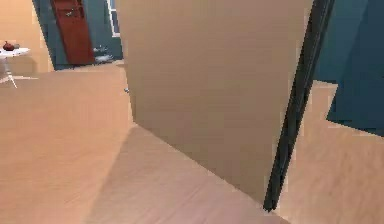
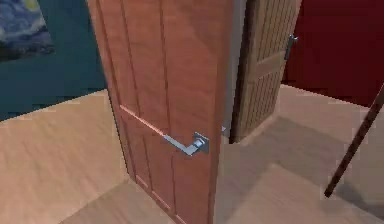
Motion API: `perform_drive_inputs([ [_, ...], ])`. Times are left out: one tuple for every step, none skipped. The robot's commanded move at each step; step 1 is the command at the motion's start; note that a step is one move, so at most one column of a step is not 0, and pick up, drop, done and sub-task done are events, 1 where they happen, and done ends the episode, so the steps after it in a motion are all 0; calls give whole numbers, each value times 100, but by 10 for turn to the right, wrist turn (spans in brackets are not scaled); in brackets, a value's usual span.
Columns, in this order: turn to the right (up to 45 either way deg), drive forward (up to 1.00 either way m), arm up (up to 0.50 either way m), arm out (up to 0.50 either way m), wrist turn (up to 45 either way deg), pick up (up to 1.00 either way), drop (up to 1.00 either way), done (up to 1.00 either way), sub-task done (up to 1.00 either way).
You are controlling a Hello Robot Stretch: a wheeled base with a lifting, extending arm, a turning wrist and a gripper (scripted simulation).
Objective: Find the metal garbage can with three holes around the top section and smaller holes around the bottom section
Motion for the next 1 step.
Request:
perform_drive_inputs([
  [420, 0, 0, 0, 0, 0, 0, 0, 0],
])
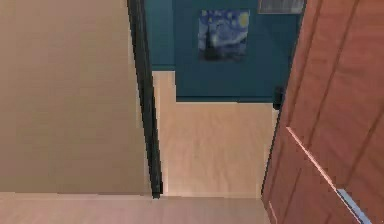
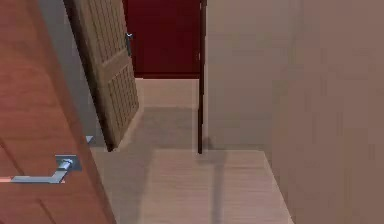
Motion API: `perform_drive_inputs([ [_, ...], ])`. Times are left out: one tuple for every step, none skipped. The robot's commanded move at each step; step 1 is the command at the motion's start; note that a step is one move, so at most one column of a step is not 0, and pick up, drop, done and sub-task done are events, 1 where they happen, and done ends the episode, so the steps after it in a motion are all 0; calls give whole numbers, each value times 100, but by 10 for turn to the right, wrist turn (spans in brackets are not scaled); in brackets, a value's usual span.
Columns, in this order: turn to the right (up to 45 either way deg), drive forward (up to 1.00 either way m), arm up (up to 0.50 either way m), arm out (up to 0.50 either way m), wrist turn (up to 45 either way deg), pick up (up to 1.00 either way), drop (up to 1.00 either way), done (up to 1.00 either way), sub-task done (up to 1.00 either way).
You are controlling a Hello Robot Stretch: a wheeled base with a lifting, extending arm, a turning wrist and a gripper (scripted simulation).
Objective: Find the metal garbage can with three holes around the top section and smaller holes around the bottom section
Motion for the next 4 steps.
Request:
perform_drive_inputs([
  [0, 100, 0, 0, 0, 0, 0, 0, 0],
  [90, 0, 0, 0, 0, 0, 0, 0, 0],
  [0, 5, 0, 0, 0, 0, 0, 0, 0],
  [-60, 0, 0, 0, 0, 0, 0, 0, 0],
])
